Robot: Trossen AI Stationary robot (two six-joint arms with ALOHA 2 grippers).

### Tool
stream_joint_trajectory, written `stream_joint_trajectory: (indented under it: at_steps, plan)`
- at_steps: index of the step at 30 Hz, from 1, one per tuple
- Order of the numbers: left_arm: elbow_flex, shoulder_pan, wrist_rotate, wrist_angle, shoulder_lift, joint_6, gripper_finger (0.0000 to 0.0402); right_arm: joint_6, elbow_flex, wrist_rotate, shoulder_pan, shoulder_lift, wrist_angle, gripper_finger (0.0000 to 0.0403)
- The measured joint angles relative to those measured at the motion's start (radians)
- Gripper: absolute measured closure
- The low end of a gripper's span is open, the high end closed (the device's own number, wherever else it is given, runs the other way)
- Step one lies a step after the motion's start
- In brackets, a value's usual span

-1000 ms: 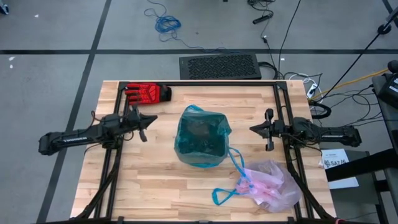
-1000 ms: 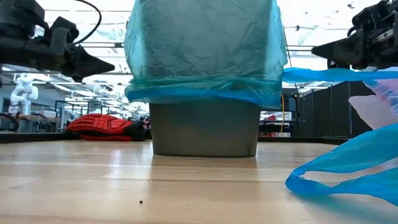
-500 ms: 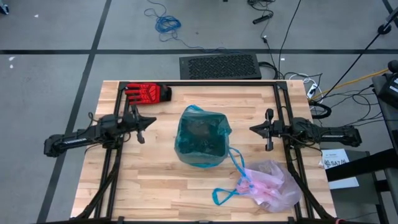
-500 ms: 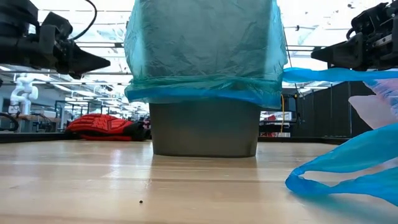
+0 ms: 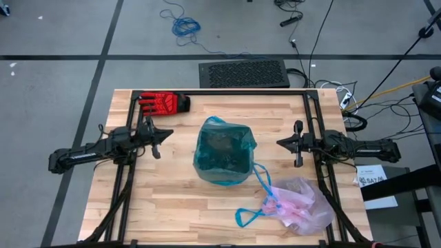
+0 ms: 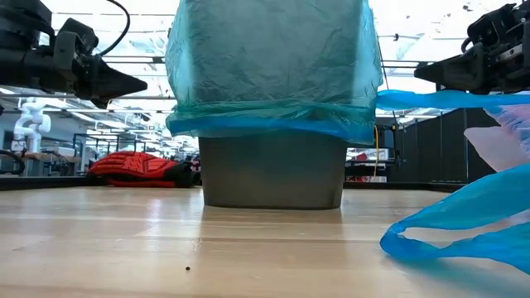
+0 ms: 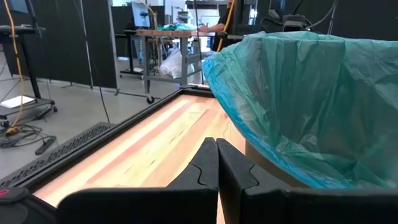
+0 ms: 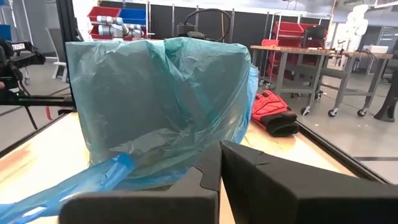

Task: Place trash/remove bag and relplace
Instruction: Return to Home Position

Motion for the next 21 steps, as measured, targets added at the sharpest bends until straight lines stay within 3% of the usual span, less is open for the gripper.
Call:
stream_joint_trajectory:
  at_steps: [21]
  plan:
    - [0.0, 0.0, 0.005, 0.0, 0.0, 0.002, 0.0402, 0.033, 0.0, 0.001, 0.0, 0.0, 0.003, 0.0403]
